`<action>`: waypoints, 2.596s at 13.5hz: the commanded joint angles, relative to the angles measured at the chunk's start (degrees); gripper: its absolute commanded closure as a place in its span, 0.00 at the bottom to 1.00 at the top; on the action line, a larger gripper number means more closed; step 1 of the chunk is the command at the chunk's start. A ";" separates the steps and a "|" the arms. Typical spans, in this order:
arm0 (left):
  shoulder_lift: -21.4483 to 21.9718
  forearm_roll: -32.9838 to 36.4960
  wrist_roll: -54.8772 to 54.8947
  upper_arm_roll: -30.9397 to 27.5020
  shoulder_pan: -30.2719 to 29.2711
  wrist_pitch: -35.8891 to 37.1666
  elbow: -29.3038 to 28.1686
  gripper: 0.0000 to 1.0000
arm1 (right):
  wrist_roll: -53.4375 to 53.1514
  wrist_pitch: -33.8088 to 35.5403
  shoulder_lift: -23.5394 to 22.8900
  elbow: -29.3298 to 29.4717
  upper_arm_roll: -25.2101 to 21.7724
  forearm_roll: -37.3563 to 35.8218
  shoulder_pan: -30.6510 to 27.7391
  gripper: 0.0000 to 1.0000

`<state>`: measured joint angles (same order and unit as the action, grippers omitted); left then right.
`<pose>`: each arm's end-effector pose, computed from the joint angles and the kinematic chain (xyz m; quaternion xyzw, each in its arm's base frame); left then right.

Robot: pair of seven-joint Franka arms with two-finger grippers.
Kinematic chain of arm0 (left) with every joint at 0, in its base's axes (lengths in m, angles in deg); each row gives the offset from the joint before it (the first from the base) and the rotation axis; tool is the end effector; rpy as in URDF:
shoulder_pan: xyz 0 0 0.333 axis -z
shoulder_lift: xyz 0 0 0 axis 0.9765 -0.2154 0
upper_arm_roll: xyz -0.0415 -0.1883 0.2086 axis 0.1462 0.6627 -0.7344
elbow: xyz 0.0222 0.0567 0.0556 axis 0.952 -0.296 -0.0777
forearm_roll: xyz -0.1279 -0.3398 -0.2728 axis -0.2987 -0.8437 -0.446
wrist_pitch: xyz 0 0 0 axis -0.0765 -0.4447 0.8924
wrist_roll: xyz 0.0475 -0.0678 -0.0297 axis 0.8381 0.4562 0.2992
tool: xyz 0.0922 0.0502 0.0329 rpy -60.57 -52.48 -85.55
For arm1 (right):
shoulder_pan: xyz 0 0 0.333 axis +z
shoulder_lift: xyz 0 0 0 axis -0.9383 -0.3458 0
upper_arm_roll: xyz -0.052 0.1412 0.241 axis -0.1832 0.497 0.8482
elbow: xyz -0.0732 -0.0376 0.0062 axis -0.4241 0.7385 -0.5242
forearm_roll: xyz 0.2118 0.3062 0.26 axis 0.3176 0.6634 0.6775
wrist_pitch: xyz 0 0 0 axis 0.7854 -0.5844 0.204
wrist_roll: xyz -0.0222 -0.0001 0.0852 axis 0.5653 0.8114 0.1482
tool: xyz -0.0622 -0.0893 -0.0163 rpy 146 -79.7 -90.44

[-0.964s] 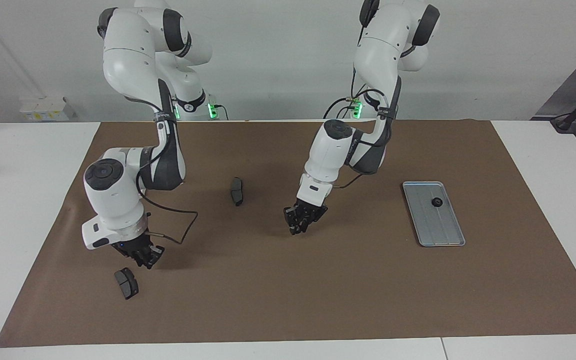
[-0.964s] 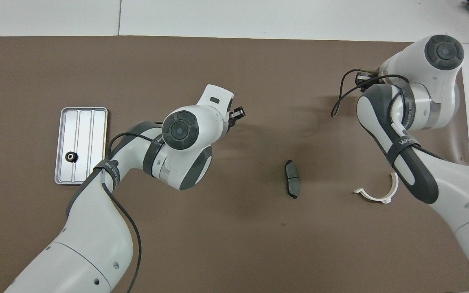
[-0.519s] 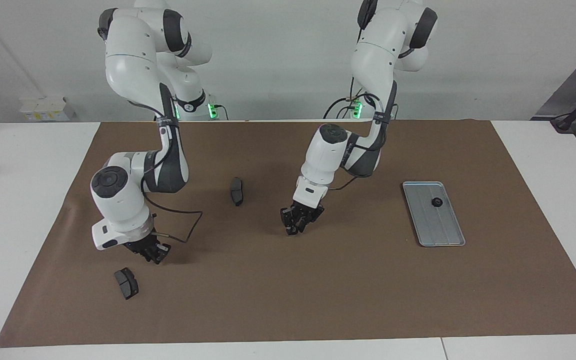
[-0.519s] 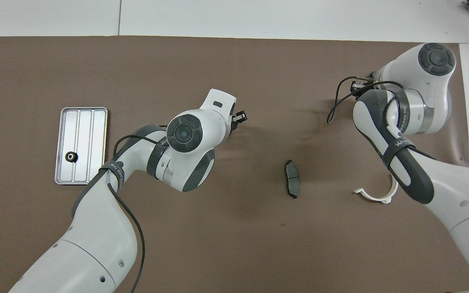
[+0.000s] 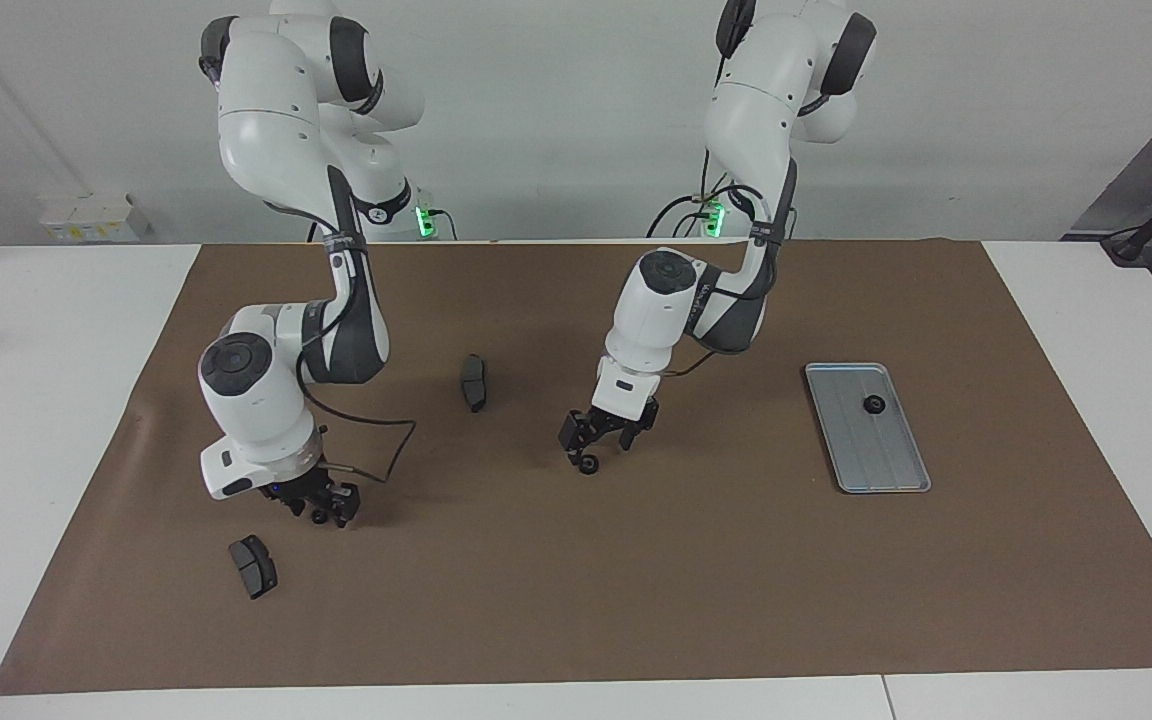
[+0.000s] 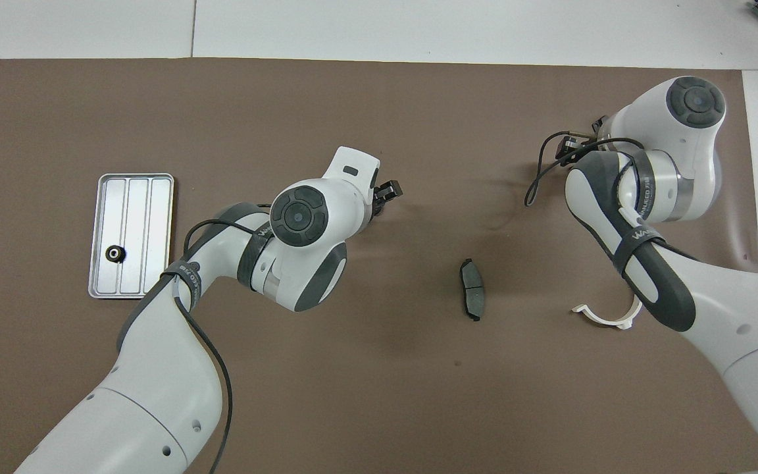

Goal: Place bearing gear from tray to pile

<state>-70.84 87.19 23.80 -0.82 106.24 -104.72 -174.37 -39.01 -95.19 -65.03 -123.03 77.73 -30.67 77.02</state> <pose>0.5988 -0.4046 0.2519 0.9722 0.1837 0.0766 0.1230 0.7393 0.0456 0.2471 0.9876 -0.1437 0.0611 0.0157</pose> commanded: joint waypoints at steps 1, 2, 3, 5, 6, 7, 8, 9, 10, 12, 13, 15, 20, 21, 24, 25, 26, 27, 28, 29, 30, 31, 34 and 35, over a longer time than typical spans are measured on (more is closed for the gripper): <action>8.39 -1.04 0.08 -0.57 -4.49 10.33 -1.08 0.00 | -5.84 -1.11 0.10 2.05 0.12 -0.17 4.60 0.30; 10.85 -1.04 0.25 -0.57 -6.86 14.36 -1.26 0.00 | -6.73 -4.34 -0.08 2.15 0.12 -0.09 6.53 0.30; 12.62 -1.04 0.17 -0.65 -9.06 18.23 -1.26 0.00 | -7.34 -6.72 -0.34 2.06 0.12 0.00 8.46 0.30; 15.26 -0.87 0.69 -0.65 -14.58 24.22 -1.70 0.00 | -8.66 -9.02 -0.61 2.23 0.12 -0.09 11.71 0.30; 15.79 -0.87 0.52 -0.65 -17.31 26.42 -1.79 0.00 | -8.84 -10.95 -0.78 2.15 0.12 0.00 13.56 0.30; 16.15 -0.69 0.52 -0.74 -19.86 28.01 -2.49 0.00 | -9.45 -11.75 -0.87 2.15 0.12 0.00 15.06 0.29; 16.67 -0.52 0.69 -0.74 -22.50 28.12 -3.71 0.00 | -10.33 -11.84 -0.87 2.23 0.03 0.00 17.16 0.27; 17.55 0.09 1.13 -0.74 -24.53 27.42 -5.98 0.00 | -11.21 -11.84 -0.87 2.32 0.12 0.00 18.75 0.25; 18.60 0.88 1.39 -0.74 -26.63 25.93 -8.88 0.00 | -11.39 -12.28 -0.87 2.24 0.12 -0.09 20.42 0.23; 21.67 3.25 3.14 -0.74 -30.85 17.88 -18.17 0.00 | -12.44 -13.25 -1.31 2.24 0.03 -0.26 23.93 0.23; 22.91 3.26 5.76 -0.74 -32.44 14.27 -22.05 0.00 | -13.23 -13.43 -1.75 2.24 0.03 -0.35 25.08 0.23; 23.79 3.35 9.29 -0.74 -36.04 12.56 -24.72 0.00 | -13.33 -15.18 -3.41 1.97 0.03 -0.53 26.41 0.23; 23.01 3.35 11.15 -0.74 -37.82 1.93 -30.96 0.07 | -12.80 -14.75 -3.77 -0.13 0.03 -1.49 28.61 0.24; 22.92 3.35 11.24 -0.74 -37.90 1.75 -30.97 0.16 | -12.63 -14.66 -3.69 -0.75 0.03 -1.49 28.78 0.27; 22.30 3.35 11.59 -0.74 -37.99 0.52 -30.97 0.31 | -12.62 -14.40 -3.33 -1.81 0.12 -1.49 28.87 0.41; 22.22 3.35 12.03 -0.74 -38.08 0.52 -30.88 0.32 | -12.62 -14.31 -3.33 -2.07 0.03 -1.49 28.87 0.45; 21.78 3.35 12.12 -0.83 -38.08 0.52 -30.97 0.32 | -12.62 -14.31 -3.25 -2.42 0.12 -1.49 28.87 0.49; 21.51 3.35 12.12 -0.74 -38.17 0.52 -30.97 0.32 | -12.54 -14.22 -3.16 -2.60 0.03 -1.49 28.87 0.55; 21.42 3.35 12.12 -0.83 -38.17 0.34 -30.97 0.32 | -12.54 -14.22 -3.16 -2.60 0.12 -1.49 28.78 0.60; 21.08 3.35 12.12 -0.74 -38.17 0.08 -30.97 0.32 | -12.54 -14.22 -3.07 -2.77 0.03 -1.49 28.78 0.67; 20.98 3.35 12.38 -0.83 -38.26 -0.01 -30.97 0.34 | -12.62 -14.13 -3.07 -2.95 0.03 -1.49 28.78 0.74; 20.64 3.35 14.21 -0.83 -38.43 -0.27 -30.97 0.37 | -12.54 -14.04 -3.07 -2.95 0.03 -1.49 28.78 0.83; 20.28 3.35 15.02 -0.74 -39.22 -0.89 -30.88 0.58 | -12.54 -11.95 -3.07 -2.17 -0.06 -1.58 28.35 1.00; 20.28 3.35 15.02 -0.74 -39.22 -0.89 -30.88 0.65 | -12.27 -10.54 -3.07 -1.64 -0.32 -1.58 28.00 1.00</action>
<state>-50.68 89.52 38.01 -2.10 68.05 -103.99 -204.34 -51.33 -108.58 -68.63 -123.71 77.51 -31.69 105.75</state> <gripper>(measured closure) 0.480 0.621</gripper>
